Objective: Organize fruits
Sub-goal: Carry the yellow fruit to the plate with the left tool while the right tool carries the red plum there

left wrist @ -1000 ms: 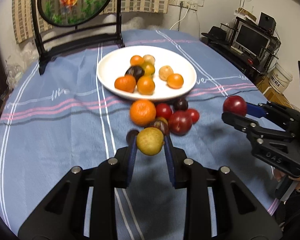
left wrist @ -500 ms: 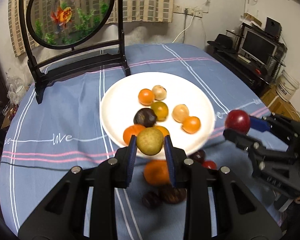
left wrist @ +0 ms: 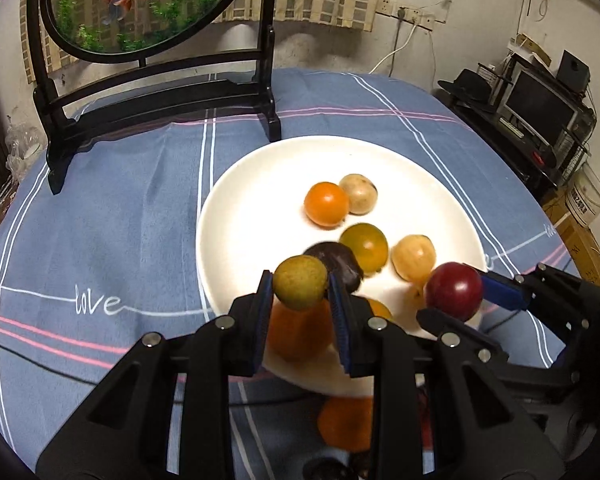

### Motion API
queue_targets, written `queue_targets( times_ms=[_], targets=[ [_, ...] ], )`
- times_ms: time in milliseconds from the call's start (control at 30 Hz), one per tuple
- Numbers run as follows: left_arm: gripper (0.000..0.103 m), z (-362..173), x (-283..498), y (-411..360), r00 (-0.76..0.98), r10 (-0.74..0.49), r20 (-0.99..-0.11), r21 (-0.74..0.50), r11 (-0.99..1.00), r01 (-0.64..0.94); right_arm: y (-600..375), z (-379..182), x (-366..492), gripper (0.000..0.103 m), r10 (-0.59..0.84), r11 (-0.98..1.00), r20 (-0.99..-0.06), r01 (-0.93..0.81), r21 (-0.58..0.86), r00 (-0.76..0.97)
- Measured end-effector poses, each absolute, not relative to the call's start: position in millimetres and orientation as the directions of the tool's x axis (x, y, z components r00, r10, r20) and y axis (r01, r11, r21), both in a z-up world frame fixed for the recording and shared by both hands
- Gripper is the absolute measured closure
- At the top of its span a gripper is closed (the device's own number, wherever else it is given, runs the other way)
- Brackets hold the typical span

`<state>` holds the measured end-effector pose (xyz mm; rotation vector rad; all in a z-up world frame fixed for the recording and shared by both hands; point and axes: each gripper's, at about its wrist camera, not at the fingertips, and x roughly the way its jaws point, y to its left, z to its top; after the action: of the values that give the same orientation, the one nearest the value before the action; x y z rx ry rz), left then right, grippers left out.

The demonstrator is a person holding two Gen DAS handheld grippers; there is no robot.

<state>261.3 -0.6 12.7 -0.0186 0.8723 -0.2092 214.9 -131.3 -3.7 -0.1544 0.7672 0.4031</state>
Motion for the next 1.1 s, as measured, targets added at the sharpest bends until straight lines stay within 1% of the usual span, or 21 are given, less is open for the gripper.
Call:
queue_targets(
  times_ms=[33, 100, 167, 267, 500, 567, 633, 900, 1100],
  targets=[
    [0.061, 12.9, 263.2, -0.5, 0.629, -0.188, -0.754, -0.102, 0.980, 0.169, -131.7, -3.9, 215.7, 0.058, 0.298, 0.914, -0.699, -0.406, 0.012, 0.650],
    [0.044, 14.0, 264.6, 1.0, 0.636, -0.183, -0.750, -0.113, 0.982, 0.151, -133.7, -2.4, 215.8, 0.055, 0.300, 0.918, -0.689, -0.397, 0.019, 0.660],
    [0.044, 15.8, 261.5, 2.4, 0.636, -0.200, -0.745, -0.134, 0.979, 0.152, -135.8, -0.4, 213.1, 0.055, 0.310, 0.915, -0.687, -0.402, 0.028, 0.657],
    [0.044, 17.6, 252.7, 2.0, 0.637, -0.186, -0.748, -0.113, 0.982, 0.154, -144.0, 3.4, 206.7, 0.055, 0.309, 0.921, -0.679, -0.388, 0.039, 0.666],
    [0.037, 20.9, 218.2, 4.4, 0.639, -0.172, -0.749, -0.092, 0.983, 0.157, -171.1, 12.9, 178.7, 0.055, 0.310, 0.934, -0.665, -0.349, 0.078, 0.679],
    [0.035, 22.7, 203.6, 3.6, 0.644, -0.170, -0.746, -0.084, 0.983, 0.162, -179.8, 14.5, 167.2, 0.052, 0.307, 0.938, -0.663, -0.333, 0.091, 0.682],
    [0.035, 23.5, 190.1, 2.5, 0.647, -0.177, -0.741, -0.082, 0.981, 0.175, -186.9, 14.8, 154.6, 0.051, 0.302, 0.942, -0.662, -0.320, 0.098, 0.686],
    [0.035, 19.3, 143.4, 2.3, 0.634, -0.190, -0.750, -0.080, 0.977, 0.198, -191.6, 4.7, 109.0, 0.050, 0.291, 0.942, -0.686, -0.323, 0.086, 0.667],
    [0.035, 9.9, 124.8, 6.0, 0.620, -0.182, -0.763, -0.078, 0.978, 0.191, -189.2, -4.1, 90.9, 0.049, 0.306, 0.940, -0.698, -0.322, 0.113, 0.648]
  ],
)
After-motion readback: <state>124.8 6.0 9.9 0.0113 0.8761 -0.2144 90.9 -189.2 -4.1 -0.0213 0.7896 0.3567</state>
